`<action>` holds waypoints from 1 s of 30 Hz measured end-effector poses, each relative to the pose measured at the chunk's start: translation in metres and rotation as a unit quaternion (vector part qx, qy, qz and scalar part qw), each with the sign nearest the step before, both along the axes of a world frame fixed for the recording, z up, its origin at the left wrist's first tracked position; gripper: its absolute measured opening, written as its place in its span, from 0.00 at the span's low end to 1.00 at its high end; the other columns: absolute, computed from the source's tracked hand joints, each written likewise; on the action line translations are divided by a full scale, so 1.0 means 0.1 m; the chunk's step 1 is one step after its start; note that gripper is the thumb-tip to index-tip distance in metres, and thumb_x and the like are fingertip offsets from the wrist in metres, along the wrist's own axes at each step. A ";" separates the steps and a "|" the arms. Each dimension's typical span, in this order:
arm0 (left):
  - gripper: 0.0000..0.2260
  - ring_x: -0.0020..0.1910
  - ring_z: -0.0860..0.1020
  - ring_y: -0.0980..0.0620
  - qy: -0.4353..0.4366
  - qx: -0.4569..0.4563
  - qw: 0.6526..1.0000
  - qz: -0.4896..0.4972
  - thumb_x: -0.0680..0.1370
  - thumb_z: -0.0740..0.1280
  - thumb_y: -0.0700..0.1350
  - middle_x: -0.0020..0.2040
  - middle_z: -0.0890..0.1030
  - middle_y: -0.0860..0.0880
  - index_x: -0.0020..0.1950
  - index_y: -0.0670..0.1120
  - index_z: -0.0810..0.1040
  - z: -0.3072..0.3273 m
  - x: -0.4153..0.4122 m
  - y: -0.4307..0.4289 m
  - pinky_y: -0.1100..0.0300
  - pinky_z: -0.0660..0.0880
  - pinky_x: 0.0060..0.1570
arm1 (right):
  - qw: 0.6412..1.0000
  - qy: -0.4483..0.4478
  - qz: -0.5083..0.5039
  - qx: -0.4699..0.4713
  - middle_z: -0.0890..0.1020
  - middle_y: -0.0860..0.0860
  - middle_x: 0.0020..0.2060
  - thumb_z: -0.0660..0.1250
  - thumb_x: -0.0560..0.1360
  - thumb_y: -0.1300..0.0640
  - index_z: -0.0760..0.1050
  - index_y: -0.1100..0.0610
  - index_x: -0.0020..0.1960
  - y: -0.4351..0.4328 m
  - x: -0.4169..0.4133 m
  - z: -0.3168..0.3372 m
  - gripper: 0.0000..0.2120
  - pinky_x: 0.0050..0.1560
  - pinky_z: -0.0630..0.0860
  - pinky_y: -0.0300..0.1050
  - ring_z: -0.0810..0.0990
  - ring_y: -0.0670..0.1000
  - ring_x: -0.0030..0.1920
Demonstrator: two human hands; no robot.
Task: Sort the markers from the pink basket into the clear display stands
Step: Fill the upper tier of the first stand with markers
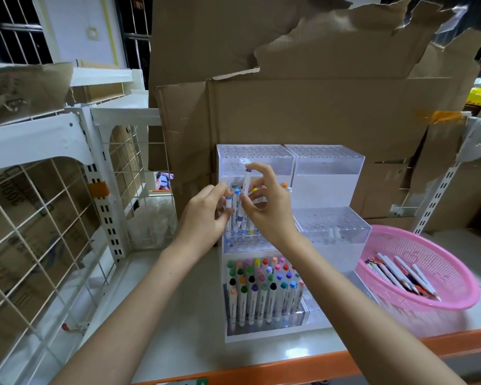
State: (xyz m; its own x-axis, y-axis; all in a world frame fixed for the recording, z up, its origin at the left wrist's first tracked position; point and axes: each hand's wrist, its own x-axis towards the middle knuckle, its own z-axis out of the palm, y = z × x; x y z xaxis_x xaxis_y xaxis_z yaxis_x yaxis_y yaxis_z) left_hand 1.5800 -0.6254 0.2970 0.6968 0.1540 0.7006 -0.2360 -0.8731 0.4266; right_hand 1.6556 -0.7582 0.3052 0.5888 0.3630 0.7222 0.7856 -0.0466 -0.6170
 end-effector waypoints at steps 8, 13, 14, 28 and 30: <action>0.15 0.53 0.76 0.49 -0.023 0.080 0.996 0.021 0.71 0.73 0.40 0.54 0.76 0.50 0.55 0.46 0.74 -0.02 0.02 0.08 0.47 0.78 0.46 | 0.999 0.018 0.009 -0.033 0.75 0.48 0.41 0.69 0.73 0.67 0.68 0.51 0.65 0.03 -0.01 -0.05 0.24 0.36 0.77 0.35 0.80 0.50 0.35; 0.23 0.64 0.74 0.48 0.006 0.101 0.995 0.008 0.71 0.73 0.38 0.64 0.77 0.47 0.66 0.44 0.75 -0.06 0.03 0.13 0.47 0.74 0.60 | 0.998 0.008 0.008 -0.058 0.74 0.45 0.40 0.69 0.73 0.68 0.68 0.54 0.64 0.03 0.00 -0.05 0.23 0.35 0.74 0.29 0.80 0.48 0.35; 0.22 0.64 0.74 0.48 0.015 0.109 0.994 0.008 0.72 0.73 0.39 0.65 0.76 0.47 0.66 0.44 0.75 -0.06 0.04 0.14 0.46 0.74 0.60 | 0.998 0.010 0.008 -0.057 0.74 0.45 0.40 0.69 0.73 0.68 0.68 0.54 0.64 0.02 -0.01 -0.05 0.23 0.35 0.74 0.29 0.80 0.48 0.35; 0.23 0.65 0.74 0.47 0.032 0.186 0.982 0.016 0.72 0.73 0.42 0.65 0.76 0.46 0.67 0.45 0.75 0.03 -0.05 0.17 0.47 0.71 0.64 | 0.997 0.025 0.014 -0.064 0.76 0.53 0.38 0.68 0.76 0.64 0.68 0.54 0.60 -0.03 0.01 0.00 0.16 0.30 0.69 0.31 0.77 0.45 0.28; 0.25 0.67 0.72 0.47 0.042 0.194 0.980 0.020 0.72 0.73 0.43 0.67 0.75 0.46 0.69 0.46 0.73 0.04 -0.06 0.17 0.47 0.67 0.67 | 0.997 0.016 0.010 -0.073 0.76 0.52 0.38 0.68 0.76 0.63 0.69 0.54 0.60 -0.04 0.00 0.02 0.16 0.31 0.69 0.30 0.77 0.45 0.28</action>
State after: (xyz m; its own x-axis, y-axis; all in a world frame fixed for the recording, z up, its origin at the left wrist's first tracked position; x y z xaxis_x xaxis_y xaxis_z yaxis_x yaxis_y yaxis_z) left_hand 1.5743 -0.6087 0.3013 0.7538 -0.0828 0.6519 -0.1755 -0.9814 0.0782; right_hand 1.6559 -0.7620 0.3067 0.6026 0.4741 0.6419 0.7671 -0.1225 -0.6297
